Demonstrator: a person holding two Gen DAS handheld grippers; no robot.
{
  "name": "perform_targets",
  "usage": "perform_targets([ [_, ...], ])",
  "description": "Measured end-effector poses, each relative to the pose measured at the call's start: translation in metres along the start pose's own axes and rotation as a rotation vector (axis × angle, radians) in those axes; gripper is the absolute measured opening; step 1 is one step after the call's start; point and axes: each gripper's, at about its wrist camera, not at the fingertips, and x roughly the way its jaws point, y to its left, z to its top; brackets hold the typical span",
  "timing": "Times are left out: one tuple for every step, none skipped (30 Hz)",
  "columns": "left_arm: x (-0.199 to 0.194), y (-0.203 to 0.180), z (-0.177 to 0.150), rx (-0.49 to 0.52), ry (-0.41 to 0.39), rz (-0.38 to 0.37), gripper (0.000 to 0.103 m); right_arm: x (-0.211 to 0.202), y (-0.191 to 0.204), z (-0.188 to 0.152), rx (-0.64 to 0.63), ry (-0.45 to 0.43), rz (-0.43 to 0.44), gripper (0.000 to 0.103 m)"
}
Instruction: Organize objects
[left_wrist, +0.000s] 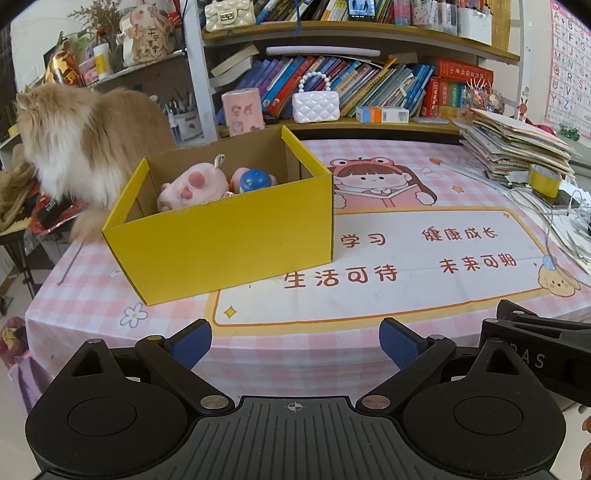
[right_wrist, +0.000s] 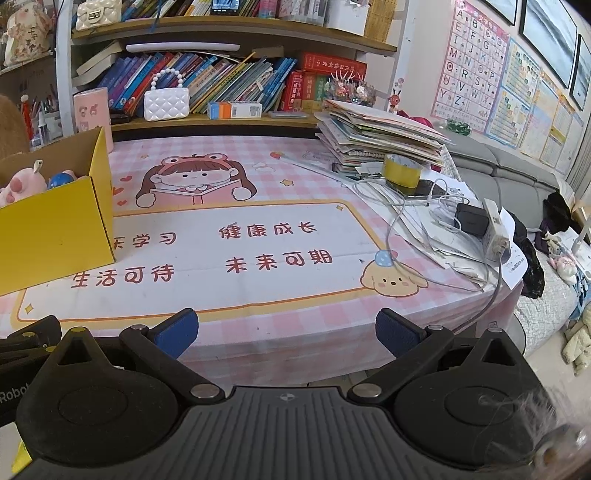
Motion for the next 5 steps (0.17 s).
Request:
perform_targets([
  [0.0007, 0.0004, 0.0004, -0.002, 0.000, -0.002, 0.099, 0.0011, 0.0009, 0.0009, -0.002, 0.002, 0.000, 0.103],
  [0.0020, 0.0007, 0.0009, -0.003, 0.002, -0.003, 0.099, 0.0024, 0.0015, 0.0015, -0.004, 0.004, -0.001, 0.103],
  [0.0031, 0.0007, 0.0012, -0.004, 0.005, -0.003, 0.099, 0.0040, 0.0023, 0.0023, -0.006, 0.007, -0.001, 0.103],
  [0.0048, 0.0009, 0.0019, -0.006, 0.009, -0.003, 0.099, 0.0059, 0.0031, 0.0029, -0.009, 0.010, 0.000, 0.103],
  [0.0068, 0.0012, 0.0030, -0.008, 0.015, -0.003, 0.099, 0.0078, 0.0038, 0.0038, -0.012, 0.013, 0.001, 0.103],
])
